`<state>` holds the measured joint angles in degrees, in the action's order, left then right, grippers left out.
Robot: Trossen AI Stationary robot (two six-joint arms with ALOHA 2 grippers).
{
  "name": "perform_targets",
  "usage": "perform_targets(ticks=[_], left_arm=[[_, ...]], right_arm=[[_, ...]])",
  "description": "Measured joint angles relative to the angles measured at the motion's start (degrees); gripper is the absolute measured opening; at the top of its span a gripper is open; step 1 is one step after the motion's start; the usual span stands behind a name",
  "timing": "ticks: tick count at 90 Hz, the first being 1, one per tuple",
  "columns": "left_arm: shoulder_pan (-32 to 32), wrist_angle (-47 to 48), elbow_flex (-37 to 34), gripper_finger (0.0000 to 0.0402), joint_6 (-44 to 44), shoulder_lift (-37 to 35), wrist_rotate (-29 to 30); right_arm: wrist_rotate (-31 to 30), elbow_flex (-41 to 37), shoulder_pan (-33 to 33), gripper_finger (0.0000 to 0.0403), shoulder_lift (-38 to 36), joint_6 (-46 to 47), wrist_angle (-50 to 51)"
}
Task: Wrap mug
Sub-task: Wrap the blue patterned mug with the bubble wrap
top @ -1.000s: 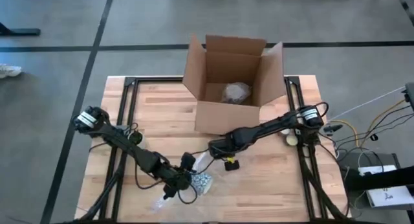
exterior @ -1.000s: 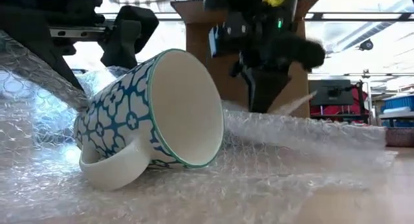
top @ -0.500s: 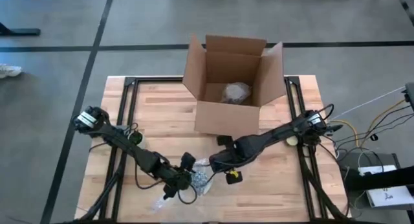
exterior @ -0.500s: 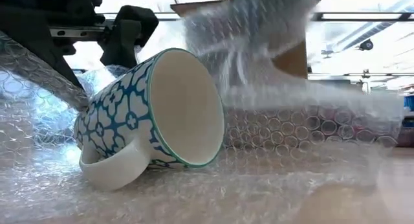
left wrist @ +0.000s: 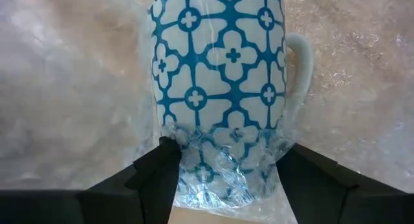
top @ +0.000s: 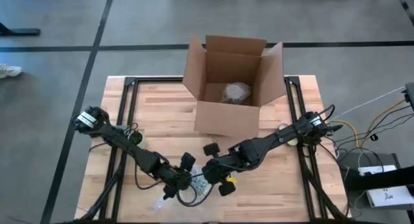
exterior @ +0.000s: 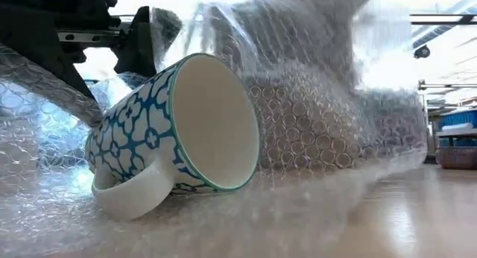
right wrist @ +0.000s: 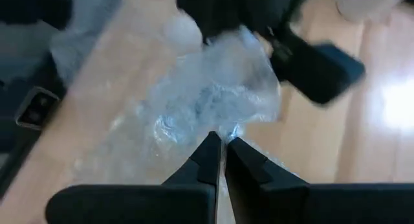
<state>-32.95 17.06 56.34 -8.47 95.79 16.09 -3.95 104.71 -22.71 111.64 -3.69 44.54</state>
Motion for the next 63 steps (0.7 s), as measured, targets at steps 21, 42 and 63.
perform_targets(ticks=[21, 42, 63], left_arm=[[0.00, -0.06, 0.00, 0.0229, 1.06, 0.00, 0.01], [0.00, -0.40, 0.00, 0.0225, 1.95, 0.00, 0.10], [0.00, -0.02, 0.02, 0.0226, 6.55, -0.13, -0.20]], right_arm=[[1.47, -0.05, -0.63, 0.0000, 4.34, 0.05, -5.56], [1.55, -0.09, -1.04, 0.0000, 10.26, 2.00, -13.33], [-7.69, -0.18, -1.75, 0.0000, 12.76, 3.75, -17.80]])
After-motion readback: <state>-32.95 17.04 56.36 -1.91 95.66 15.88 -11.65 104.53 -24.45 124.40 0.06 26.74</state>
